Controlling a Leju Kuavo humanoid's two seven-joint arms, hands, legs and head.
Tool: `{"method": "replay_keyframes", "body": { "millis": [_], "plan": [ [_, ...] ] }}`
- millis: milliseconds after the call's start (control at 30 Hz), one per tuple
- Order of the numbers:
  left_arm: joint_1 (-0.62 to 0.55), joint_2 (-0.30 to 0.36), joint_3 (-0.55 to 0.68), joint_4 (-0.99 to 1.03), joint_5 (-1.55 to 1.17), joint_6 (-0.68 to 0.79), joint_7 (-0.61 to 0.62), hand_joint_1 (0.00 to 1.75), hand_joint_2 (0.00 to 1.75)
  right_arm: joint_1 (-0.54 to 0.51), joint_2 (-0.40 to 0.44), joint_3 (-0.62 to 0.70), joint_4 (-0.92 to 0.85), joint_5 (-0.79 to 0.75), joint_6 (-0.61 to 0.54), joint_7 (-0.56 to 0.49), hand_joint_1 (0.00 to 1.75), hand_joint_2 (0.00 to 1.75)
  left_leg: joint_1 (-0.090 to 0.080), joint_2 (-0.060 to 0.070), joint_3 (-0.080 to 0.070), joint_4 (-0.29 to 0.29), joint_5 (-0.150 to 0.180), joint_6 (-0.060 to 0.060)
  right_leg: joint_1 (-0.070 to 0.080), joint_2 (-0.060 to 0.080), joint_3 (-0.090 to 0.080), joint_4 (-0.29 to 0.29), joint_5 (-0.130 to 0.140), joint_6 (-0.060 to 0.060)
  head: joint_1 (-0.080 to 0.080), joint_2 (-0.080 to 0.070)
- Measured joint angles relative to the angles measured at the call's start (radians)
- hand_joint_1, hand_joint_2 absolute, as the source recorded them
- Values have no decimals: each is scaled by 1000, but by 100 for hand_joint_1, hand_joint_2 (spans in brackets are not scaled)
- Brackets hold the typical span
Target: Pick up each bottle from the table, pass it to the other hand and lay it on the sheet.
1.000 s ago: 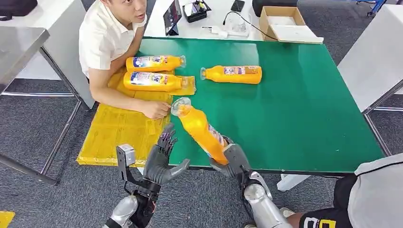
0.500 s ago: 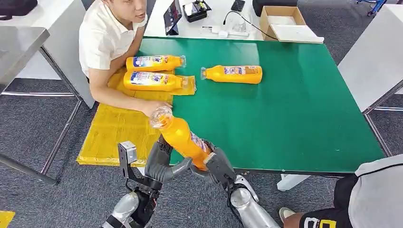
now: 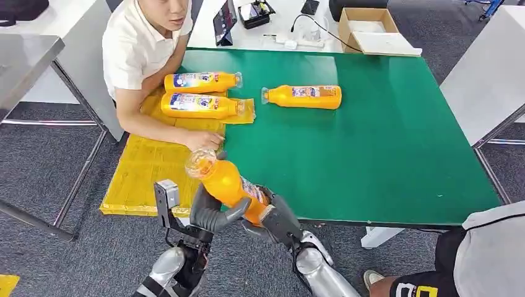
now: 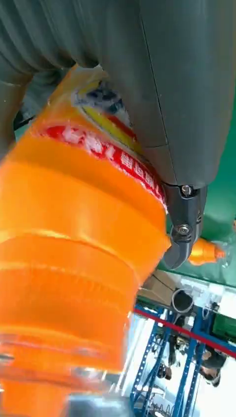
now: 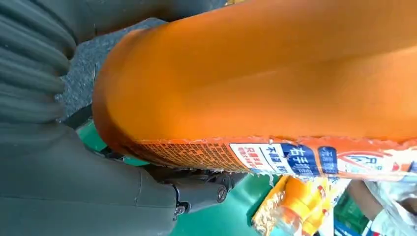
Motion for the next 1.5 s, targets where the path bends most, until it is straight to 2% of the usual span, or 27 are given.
{"method": "replay_keyframes", "body": {
  "millis": [33,233,267,300,333,633,667,733,767,967,1033,1133,1267,1300,1500],
  "plan": [
    [-2,-2,0,2,16,-9,8,173,175,0,0,5,0,-1,1,0,175,175,0,0,0,0,0,0,0,0,0,0,0,0,1,0],
    [-24,-3,3,37,101,-36,45,175,175,-5,-1,22,3,-17,6,2,171,175,0,0,0,0,0,0,0,0,0,0,0,0,0,0],
    [-28,-3,3,42,108,-39,45,175,175,-5,-1,23,4,-20,6,2,119,175,0,0,0,0,0,0,0,0,0,0,0,0,1,0],
    [-32,-3,3,48,111,-42,43,175,175,-7,-1,24,6,-25,6,2,9,175,0,0,0,0,0,0,0,0,0,0,0,0,1,0],
    [-35,-3,3,52,118,-46,40,175,175,-8,-1,24,8,-30,7,2,0,175,0,0,0,0,0,0,0,0,0,0,0,0,0,0],
    [-25,24,7,56,266,-192,96,175,175,0,-2,48,21,-56,10,-13,0,175,0,0,-1,0,0,0,0,0,-1,0,0,0,0,0],
    [-20,27,7,54,266,-197,94,175,175,4,0,49,21,-61,11,-17,0,0,0,-1,-1,0,0,0,0,0,-1,0,0,0,1,0],
    [-15,34,7,48,261,-197,89,175,175,11,1,53,21,-65,10,-24,0,0,0,0,-1,0,0,0,0,0,-1,0,0,0,0,0],
    [-14,35,7,46,247,-184,81,175,175,15,2,53,20,-69,5,-33,0,175,0,-1,-1,0,0,0,0,0,-1,0,0,0,1,0],
    [-18,37,8,36,50,38,-4,175,175,96,11,52,-89,-70,-176,-108,0,175,0,-1,-2,0,0,0,0,-1,-1,0,0,0,1,0],
    [-18,42,10,25,-114,171,-48,175,175,137,10,45,-167,-97,-188,-111,0,175,0,-1,-2,0,0,0,0,0,-2,0,0,0,0,0],
    [-19,53,19,4,-321,285,-85,175,175,197,4,36,-286,-77,-268,-111,0,175,0,-1,-2,0,0,0,0,0,-2,0,0,0,1,0],
    [-21,65,48,-25,-474,370,-91,175,175,261,3,15,-470,-57,-599,-132,0,175,0,-1,-3,0,0,0,0,0,-2,0,0,0,0,0],
    [-24,67,55,-28,-481,375,-91,175,175,264,0,11,-497,-62,-633,-133,0,175,0,0,-3,0,0,0,0,0,-2,0,0,0,1,0],
    [-32,72,66,-37,-493,388,-91,175,175,283,-5,5,-585,-73,-652,-135,0,175,0,-1,-2,0,0,0,0,0,-2,0,0,0,0,0]
  ]
}}
